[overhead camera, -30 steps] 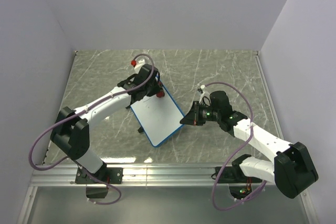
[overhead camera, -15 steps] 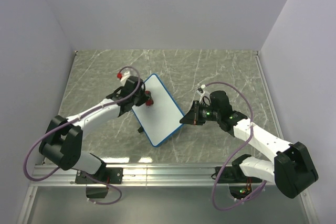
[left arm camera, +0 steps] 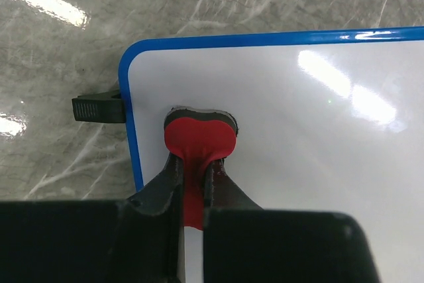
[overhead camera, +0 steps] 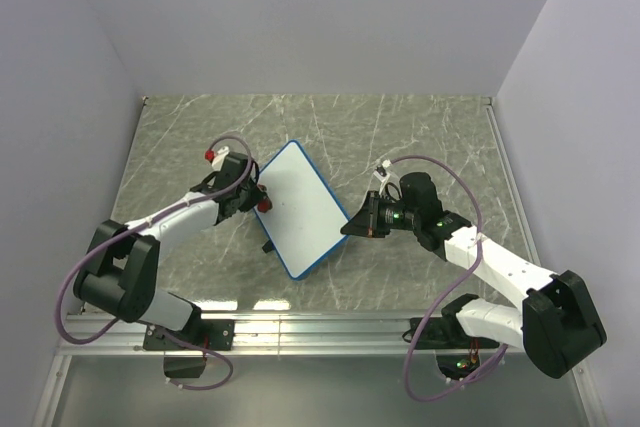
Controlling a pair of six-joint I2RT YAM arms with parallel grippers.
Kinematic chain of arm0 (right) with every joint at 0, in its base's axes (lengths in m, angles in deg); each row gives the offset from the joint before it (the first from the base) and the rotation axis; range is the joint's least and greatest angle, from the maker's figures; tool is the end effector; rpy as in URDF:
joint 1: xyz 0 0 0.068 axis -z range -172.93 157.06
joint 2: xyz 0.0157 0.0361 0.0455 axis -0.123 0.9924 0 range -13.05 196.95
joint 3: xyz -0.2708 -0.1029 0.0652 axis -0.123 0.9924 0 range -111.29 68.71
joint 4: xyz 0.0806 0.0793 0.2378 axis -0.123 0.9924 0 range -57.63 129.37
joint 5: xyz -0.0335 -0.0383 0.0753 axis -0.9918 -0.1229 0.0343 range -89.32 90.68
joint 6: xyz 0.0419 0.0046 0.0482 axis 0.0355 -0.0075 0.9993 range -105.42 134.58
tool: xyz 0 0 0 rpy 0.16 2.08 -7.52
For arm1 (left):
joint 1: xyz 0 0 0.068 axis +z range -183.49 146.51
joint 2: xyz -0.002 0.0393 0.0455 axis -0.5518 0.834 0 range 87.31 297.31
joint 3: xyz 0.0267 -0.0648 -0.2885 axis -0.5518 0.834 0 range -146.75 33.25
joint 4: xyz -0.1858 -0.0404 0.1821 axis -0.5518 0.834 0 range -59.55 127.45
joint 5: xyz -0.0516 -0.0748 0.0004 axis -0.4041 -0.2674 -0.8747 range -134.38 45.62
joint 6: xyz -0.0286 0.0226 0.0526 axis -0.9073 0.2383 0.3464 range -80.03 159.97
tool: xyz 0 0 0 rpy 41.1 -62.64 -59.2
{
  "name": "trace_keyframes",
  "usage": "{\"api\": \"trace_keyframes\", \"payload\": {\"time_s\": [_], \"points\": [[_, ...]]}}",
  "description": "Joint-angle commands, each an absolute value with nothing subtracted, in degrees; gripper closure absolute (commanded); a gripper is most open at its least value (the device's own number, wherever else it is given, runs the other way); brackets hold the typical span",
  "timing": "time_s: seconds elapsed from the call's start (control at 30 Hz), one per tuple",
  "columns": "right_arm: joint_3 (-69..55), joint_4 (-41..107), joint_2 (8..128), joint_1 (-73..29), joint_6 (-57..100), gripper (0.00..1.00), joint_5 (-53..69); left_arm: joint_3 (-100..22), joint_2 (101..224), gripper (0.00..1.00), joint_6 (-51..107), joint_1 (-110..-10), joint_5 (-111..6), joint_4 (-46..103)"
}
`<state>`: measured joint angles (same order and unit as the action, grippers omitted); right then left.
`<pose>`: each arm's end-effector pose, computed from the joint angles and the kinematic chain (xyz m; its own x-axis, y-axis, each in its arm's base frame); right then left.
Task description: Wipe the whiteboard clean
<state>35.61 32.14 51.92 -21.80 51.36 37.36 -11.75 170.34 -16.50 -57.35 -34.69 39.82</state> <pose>0.1925 0.1399 0.2362 -0.8665 0.0706 -0.4942 -0.3917 0.5175 0.7608 0.2773 -0.1135 0.2050 -0.6174 -0.6254 -0.4772 -0.3983 0.7717 -0.4958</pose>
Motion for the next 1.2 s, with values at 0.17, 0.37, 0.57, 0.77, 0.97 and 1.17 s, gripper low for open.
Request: {"api": "trace_keyframes", "payload": {"time_s": [0.17,0.37,0.57,0.77,0.97,1.17], "points": [[34.87,33.87,54.45,-22.29,48.59,1.00,34.87,-23.17,175.55,1.00,-13.82,-66.79,-44.56,46.71],[34.17,33.34,55.60,-22.29,48.59,1.00,34.96,-25.90,177.31,1.00,-18.38,-75.41,-44.82,46.98],[33.90,33.16,56.04,-22.29,48.51,1.00,34.96,-24.33,177.41,1.00,-19.89,-78.23,-44.56,48.20],[33.99,33.51,55.77,-22.20,48.07,1.00,34.87,-18.63,175.30,1.00,-15.85,-70.17,-42.27,49.27],[34.34,33.60,55.77,-22.29,47.98,1.00,34.87,-15.53,174.41,1.00,-10.22,-60.05,-42.63,49.87],[33.73,33.87,55.95,-22.29,47.72,1.00,34.78,-15.01,175.56,1.00,-9.25,-59.07,-42.71,50.50]]}}
